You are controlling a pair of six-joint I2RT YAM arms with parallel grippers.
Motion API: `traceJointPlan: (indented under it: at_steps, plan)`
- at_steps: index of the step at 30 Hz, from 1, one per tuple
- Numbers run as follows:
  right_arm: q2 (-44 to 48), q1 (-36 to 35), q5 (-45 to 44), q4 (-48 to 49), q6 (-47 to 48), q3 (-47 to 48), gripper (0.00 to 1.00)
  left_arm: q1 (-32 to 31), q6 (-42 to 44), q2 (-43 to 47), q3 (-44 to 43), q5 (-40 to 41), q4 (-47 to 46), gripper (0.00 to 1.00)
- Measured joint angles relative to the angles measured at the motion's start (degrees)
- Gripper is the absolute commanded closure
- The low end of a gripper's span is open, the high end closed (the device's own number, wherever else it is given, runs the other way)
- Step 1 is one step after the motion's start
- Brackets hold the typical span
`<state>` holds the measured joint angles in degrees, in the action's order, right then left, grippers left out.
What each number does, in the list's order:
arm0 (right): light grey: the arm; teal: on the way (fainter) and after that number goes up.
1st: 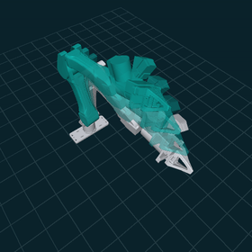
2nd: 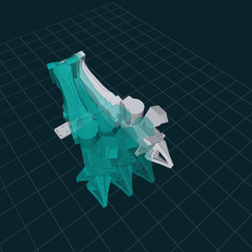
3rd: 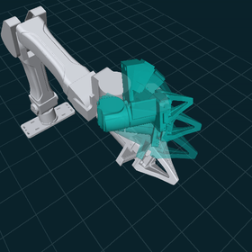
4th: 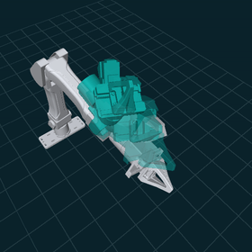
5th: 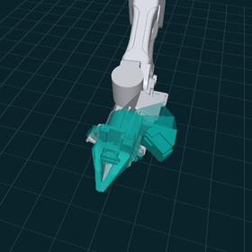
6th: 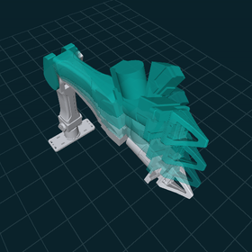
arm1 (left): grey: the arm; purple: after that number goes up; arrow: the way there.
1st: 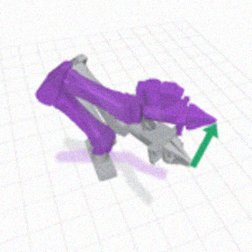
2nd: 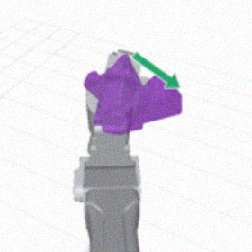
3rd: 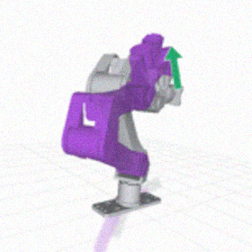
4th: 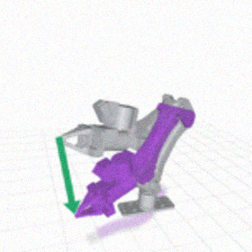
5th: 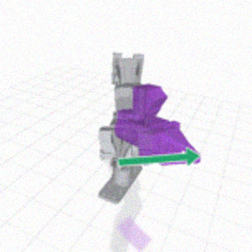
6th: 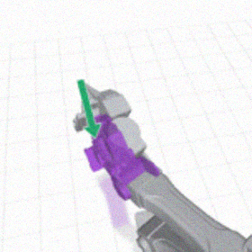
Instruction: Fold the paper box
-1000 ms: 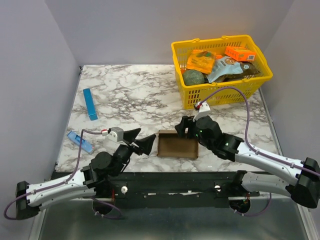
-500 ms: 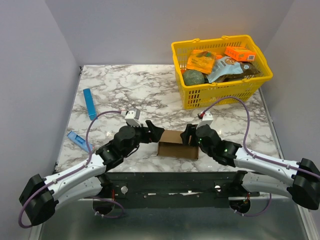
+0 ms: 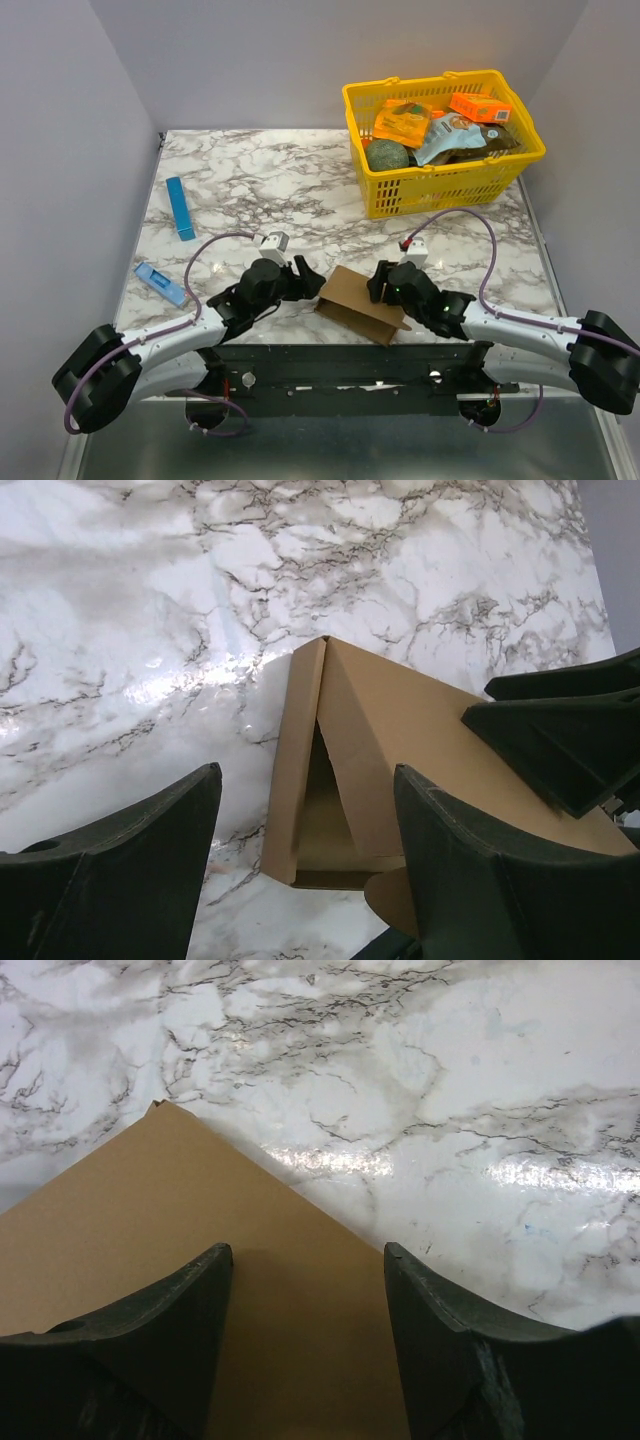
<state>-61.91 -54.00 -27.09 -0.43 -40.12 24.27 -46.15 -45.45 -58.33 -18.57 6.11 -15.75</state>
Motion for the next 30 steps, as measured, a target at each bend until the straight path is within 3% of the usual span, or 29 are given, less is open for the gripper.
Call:
traceJointPlan:
  at_steps: [7,13,17,24,30]
  plan:
    - [-1.11,0.00,-1.31,1.62,-2.12,-0.92,0.28,0.09,-0.11,-3.52,0.72,-2.34,-5.03,0.28]
    - [-3.28,0.00,-1.84,2.49,-2.82,-0.87,0.11,0.09,0.72,-5.22,3.04,-3.26,-8.50,0.30]
    - [-2.80,0.00,-3.13,-3.19,-1.86,1.79,0.00,0.09,2.75,-6.51,3.91,-3.63,-9.29,0.31]
    - [2.01,0.37,-3.69,-19.12,-4.44,10.69,0.00,0.07,5.55,-6.67,4.07,-3.58,-10.03,0.33]
    - [8.98,1.42,2.60,-28.79,-10.34,6.80,0.00,0.07,7.98,-6.58,4.50,-3.58,-10.93,0.32]
